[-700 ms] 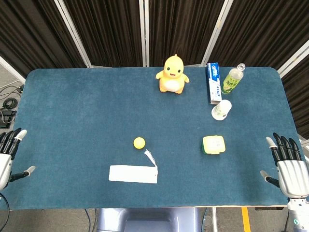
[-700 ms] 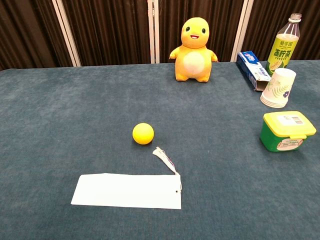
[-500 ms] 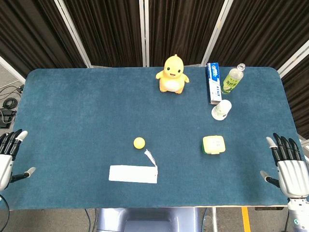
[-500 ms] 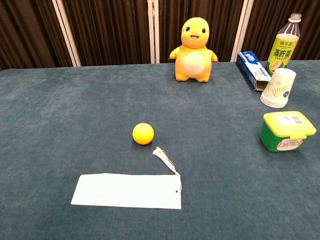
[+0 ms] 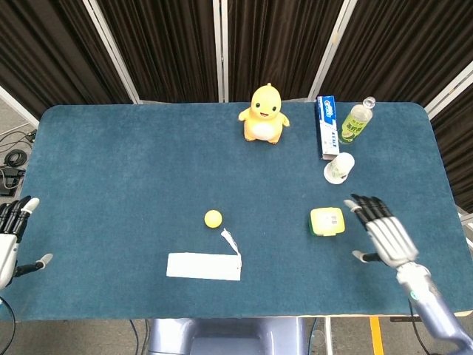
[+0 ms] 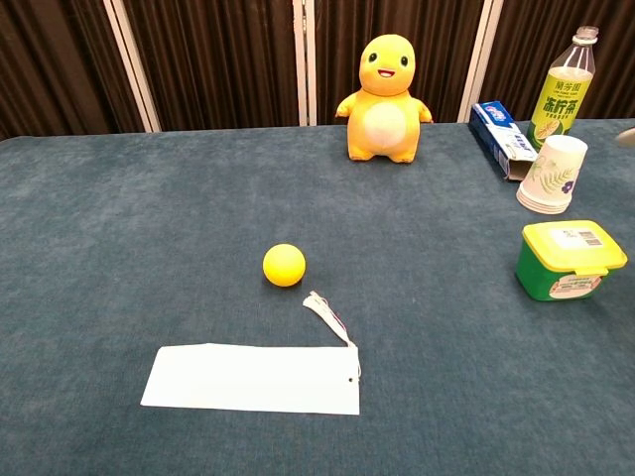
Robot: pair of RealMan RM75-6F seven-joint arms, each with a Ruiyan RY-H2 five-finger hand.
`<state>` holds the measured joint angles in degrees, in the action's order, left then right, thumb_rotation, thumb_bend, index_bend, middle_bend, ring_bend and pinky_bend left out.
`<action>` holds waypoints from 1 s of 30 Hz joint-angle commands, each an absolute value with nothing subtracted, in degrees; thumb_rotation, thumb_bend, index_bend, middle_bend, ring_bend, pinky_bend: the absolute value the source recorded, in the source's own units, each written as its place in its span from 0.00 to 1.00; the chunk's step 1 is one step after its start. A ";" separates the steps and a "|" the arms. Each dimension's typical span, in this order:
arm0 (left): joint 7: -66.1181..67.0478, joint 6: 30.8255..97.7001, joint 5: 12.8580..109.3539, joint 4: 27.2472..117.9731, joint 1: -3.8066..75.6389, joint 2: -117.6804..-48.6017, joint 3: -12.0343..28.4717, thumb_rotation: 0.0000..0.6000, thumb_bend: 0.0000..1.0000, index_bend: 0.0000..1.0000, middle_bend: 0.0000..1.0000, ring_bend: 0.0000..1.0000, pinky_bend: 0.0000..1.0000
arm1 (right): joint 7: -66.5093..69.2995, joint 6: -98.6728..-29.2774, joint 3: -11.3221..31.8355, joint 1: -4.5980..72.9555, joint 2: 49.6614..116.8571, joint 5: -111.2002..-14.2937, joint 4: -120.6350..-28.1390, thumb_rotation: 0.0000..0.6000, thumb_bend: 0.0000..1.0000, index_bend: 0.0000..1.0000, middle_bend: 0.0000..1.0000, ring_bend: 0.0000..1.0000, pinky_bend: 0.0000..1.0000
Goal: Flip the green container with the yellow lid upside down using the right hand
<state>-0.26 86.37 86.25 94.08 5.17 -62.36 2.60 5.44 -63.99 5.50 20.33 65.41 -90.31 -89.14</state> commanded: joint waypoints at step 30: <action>-2.60 84.87 84.36 93.43 5.55 -61.76 3.47 1.00 0.00 0.00 0.00 0.00 0.00 | 3.40 -52.37 6.43 31.23 71.89 -81.27 -83.22 1.00 0.56 0.40 0.47 0.38 0.47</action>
<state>-2.61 84.88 84.36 93.43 5.54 -61.75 3.46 1.19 -52.19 6.28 31.17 74.28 -80.42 -80.58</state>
